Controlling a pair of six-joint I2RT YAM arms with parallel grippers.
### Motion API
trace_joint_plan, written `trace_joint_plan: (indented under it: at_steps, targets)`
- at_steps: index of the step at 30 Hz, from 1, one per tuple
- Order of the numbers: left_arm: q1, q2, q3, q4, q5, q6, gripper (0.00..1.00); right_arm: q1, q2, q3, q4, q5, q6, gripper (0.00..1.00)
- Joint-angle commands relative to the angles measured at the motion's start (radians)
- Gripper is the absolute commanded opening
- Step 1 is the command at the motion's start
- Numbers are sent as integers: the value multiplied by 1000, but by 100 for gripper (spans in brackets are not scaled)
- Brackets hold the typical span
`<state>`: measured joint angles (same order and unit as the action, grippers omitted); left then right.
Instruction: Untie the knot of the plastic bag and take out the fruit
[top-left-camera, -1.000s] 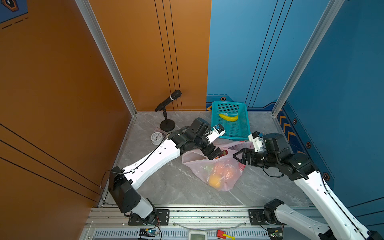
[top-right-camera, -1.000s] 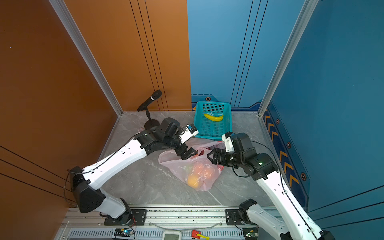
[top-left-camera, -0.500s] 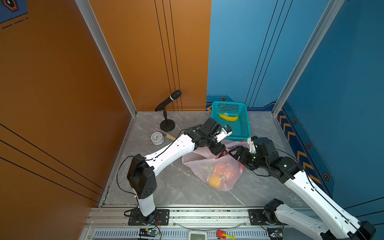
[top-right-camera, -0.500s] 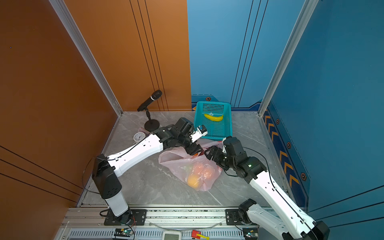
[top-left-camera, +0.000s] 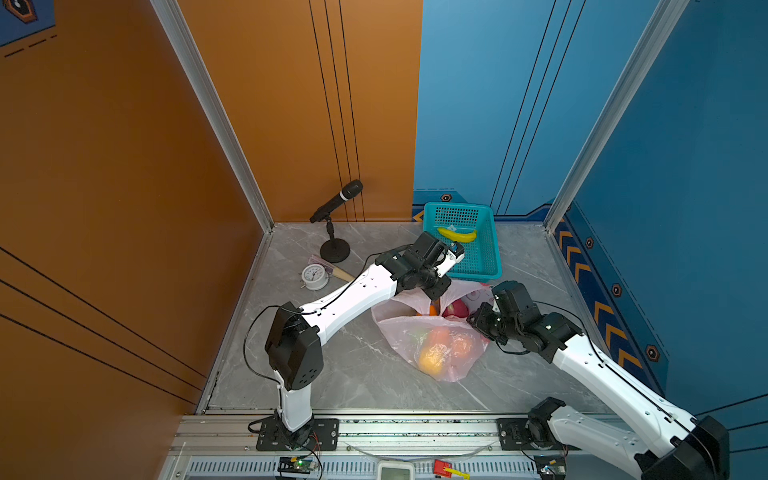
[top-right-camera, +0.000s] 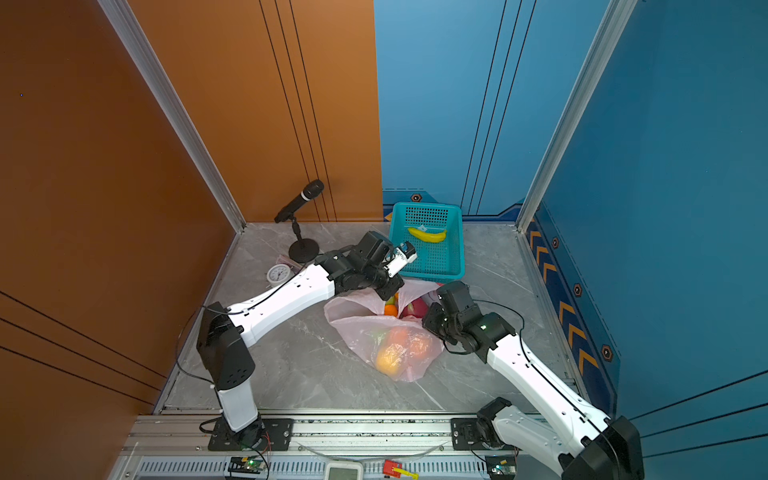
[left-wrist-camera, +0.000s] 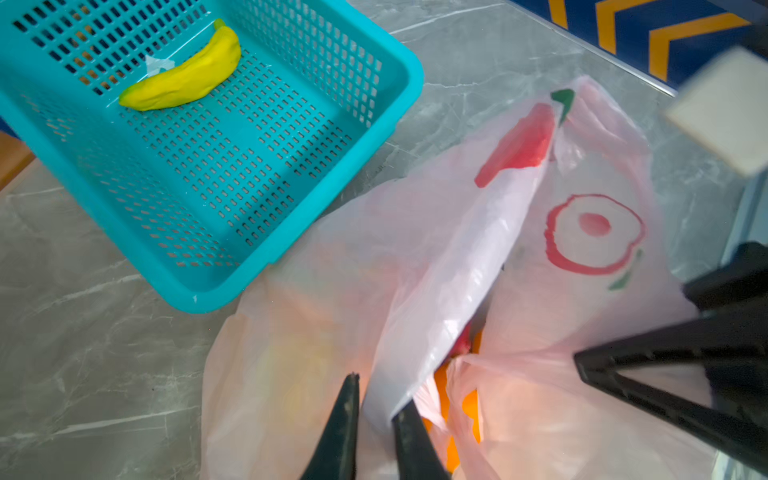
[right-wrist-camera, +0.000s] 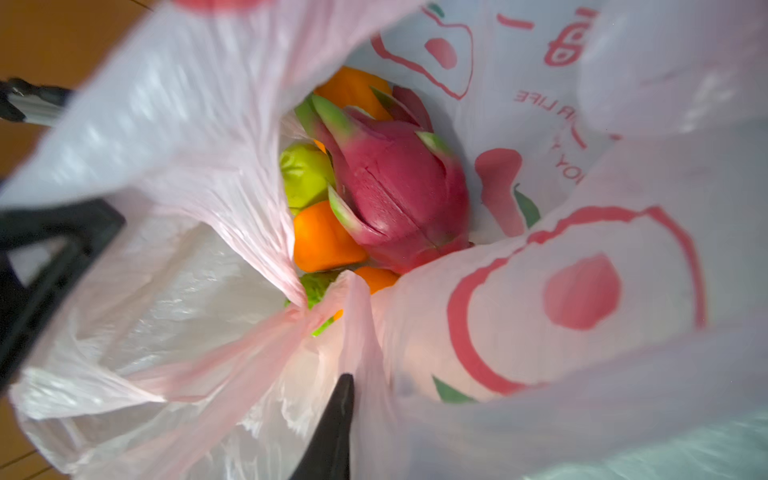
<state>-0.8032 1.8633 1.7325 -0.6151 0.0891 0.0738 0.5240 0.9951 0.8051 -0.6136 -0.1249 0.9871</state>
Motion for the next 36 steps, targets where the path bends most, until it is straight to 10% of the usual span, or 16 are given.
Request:
trace_joint_plan:
  at_steps: [1,24,36]
  targets:
    - [18,45,67,12,-93,-19,10,7,-64,-34,-60,11,-32,8]
    - [171,380,544,-49,-142,-141,9,207,-110,-200,-245,-146,-137,2]
    - [110,231,470,-49,-135,-164,43,146,-154,35,-319,24,-162,51]
